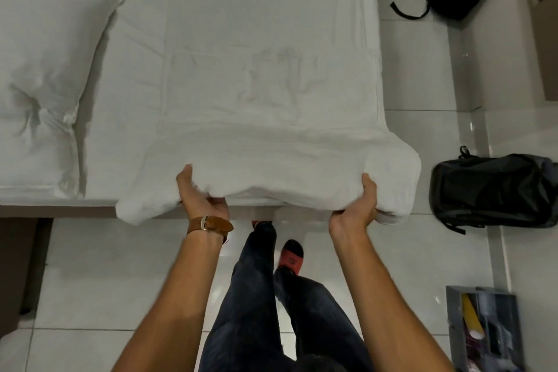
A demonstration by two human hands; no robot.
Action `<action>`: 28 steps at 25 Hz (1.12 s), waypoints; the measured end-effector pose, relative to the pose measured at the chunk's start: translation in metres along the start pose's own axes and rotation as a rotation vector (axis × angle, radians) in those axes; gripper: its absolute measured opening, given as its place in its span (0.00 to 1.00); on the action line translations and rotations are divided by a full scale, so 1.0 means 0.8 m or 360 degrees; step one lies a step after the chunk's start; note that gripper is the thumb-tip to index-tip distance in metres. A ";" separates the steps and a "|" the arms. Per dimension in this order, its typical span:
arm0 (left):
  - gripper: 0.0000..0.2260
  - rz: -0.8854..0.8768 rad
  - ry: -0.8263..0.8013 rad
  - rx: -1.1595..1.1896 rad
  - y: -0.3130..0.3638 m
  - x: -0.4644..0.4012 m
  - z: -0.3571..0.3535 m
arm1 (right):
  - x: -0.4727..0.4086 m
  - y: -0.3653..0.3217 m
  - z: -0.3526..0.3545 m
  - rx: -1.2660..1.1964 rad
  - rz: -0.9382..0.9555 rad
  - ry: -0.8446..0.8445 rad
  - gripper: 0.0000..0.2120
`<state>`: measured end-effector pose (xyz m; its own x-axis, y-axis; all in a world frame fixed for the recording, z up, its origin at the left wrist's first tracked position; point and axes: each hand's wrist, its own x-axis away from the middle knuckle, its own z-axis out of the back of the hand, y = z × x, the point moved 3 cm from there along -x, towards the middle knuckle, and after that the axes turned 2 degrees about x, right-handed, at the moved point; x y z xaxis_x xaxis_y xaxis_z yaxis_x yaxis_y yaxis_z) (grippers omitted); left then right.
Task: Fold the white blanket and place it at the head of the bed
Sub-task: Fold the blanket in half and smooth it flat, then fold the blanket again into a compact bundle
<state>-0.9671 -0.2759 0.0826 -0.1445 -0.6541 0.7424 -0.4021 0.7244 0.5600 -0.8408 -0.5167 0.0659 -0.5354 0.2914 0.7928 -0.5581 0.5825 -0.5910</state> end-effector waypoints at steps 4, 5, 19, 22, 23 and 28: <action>0.25 -0.0063 -0.0094 -0.0011 0.021 -0.037 -0.057 | -0.006 -0.024 -0.074 -0.0013 0.0141 -0.0055 0.22; 0.25 -0.0080 -0.0119 0.0006 0.027 -0.050 -0.075 | -0.008 -0.030 -0.096 -0.0022 0.0179 -0.0076 0.22; 0.21 -0.0075 -0.0217 -0.0049 0.068 -0.216 -0.345 | -0.065 -0.074 -0.387 -0.0004 0.0468 -0.0063 0.13; 0.20 -0.0063 -0.0252 0.0001 0.068 -0.270 -0.417 | -0.098 -0.086 -0.471 0.0067 0.0587 -0.0241 0.12; 0.20 -0.0063 -0.0282 0.0036 0.070 -0.290 -0.449 | -0.116 -0.092 -0.508 0.0028 0.0618 -0.0319 0.11; 0.23 -0.0101 -0.0716 -0.0271 0.061 -0.371 -0.605 | -0.224 -0.114 -0.684 0.0238 0.0603 -0.0758 0.15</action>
<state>-0.5064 0.0588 0.0674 -0.5162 -0.7002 0.4933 -0.2746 0.6808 0.6791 -0.3471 -0.2072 0.0598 -0.9181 0.0668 0.3908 -0.3382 0.3822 -0.8599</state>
